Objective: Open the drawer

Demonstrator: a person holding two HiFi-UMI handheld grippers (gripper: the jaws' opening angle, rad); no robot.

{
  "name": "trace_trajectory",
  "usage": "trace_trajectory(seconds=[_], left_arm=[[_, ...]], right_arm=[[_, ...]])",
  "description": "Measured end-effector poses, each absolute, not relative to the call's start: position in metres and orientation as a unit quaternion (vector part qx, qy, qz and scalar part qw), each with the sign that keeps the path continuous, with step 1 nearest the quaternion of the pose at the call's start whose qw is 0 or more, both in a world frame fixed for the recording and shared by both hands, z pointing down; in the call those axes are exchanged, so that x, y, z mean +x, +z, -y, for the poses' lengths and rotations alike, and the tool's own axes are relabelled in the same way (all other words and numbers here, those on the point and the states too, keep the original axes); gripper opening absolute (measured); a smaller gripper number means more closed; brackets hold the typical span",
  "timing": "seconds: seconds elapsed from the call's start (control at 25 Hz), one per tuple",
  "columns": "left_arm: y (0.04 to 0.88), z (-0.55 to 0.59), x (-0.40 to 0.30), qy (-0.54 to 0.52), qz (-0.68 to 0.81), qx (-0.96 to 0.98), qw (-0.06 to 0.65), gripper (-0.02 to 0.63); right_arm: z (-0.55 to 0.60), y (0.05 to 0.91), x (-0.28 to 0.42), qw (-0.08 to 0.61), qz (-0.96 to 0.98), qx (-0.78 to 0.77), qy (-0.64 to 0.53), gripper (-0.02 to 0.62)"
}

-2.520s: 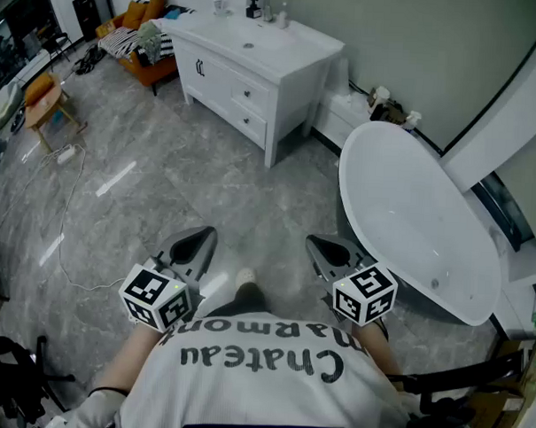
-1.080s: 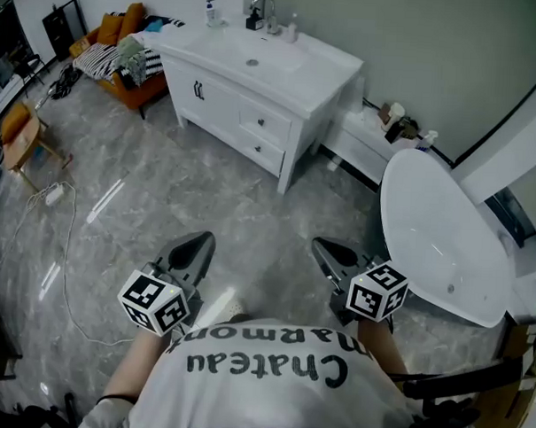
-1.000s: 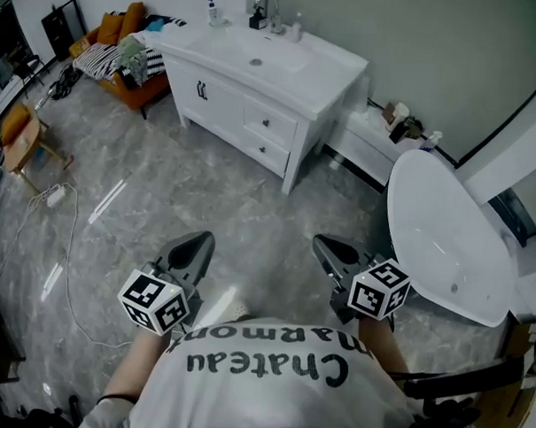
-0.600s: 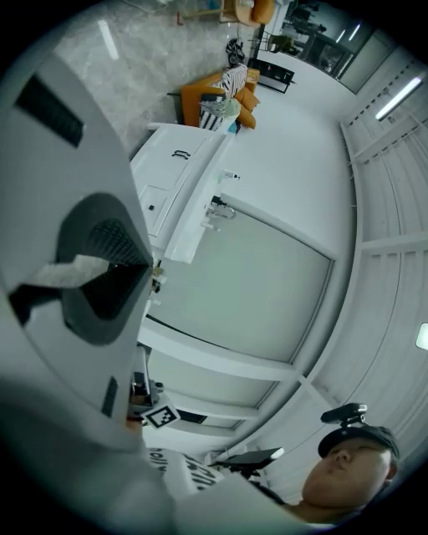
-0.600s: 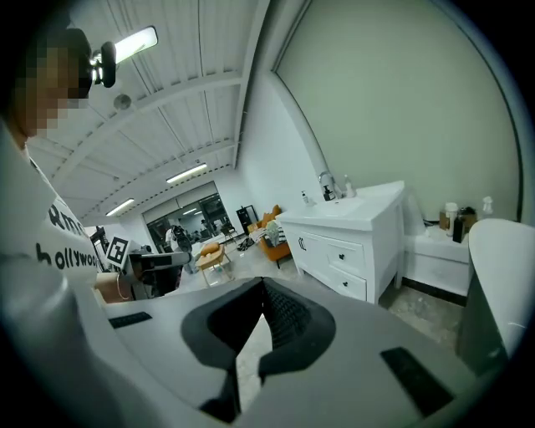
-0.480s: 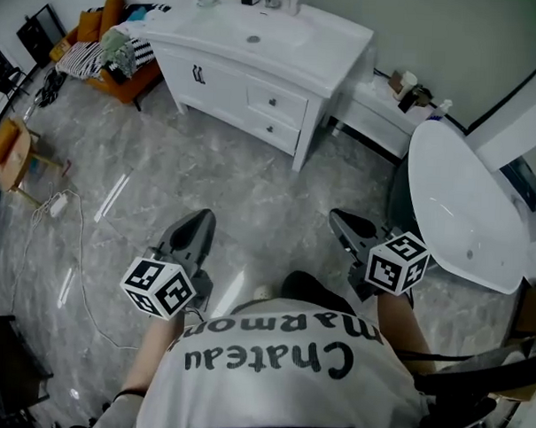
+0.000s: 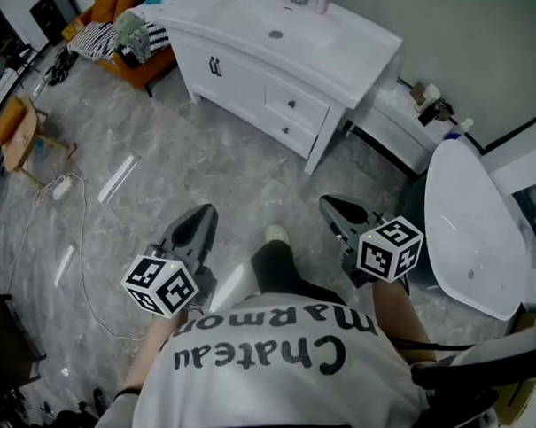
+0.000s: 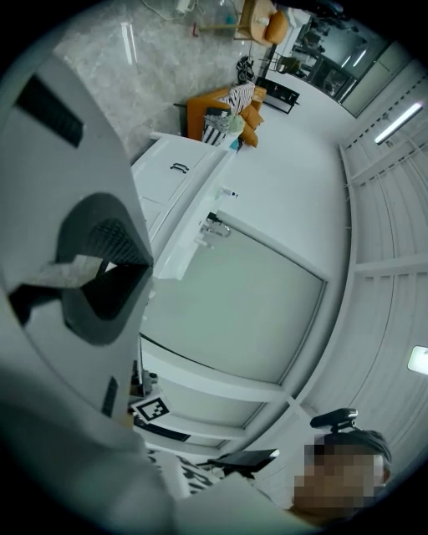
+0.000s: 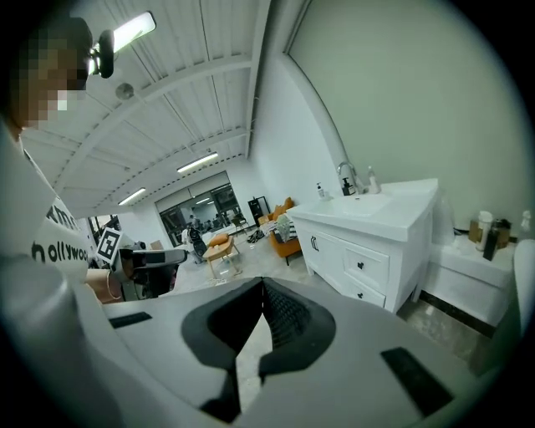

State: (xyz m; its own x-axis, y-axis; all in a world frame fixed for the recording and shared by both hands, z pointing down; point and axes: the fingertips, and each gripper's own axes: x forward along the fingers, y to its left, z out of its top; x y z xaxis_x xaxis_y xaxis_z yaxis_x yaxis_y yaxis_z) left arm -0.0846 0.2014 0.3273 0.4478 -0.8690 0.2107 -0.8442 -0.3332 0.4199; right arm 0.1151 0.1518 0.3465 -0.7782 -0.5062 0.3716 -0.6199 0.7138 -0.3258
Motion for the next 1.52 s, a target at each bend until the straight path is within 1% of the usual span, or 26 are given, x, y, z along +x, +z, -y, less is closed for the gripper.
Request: trace_trajectory(seconds=[0.28,0.8,1.24,1.52], left_arm=[[0.330,-0.140,-0.112,-0.011,0.558,0.794,0.240,0.008],[0.334,-0.014,-0.107,-0.019,0.572,0.782,0.248,0.008],[0.340,0.044,-0.099,-0.004,0.568,0.785,0.246,0.008],[0.348,0.084,-0.115,0.008,0.538,0.806,0.248,0.008]], right_arm=[[-0.077,0.341,0.082,0.135,0.930,0.269,0.213,0.011],[0.066,0.346,0.078,0.138,0.936,0.243,0.212,0.011],[0.114,0.372,0.068,0.139,0.934,0.227,0.238,0.011],[0.144,0.393,0.053,0.137,0.924,0.252,0.255,0.011]])
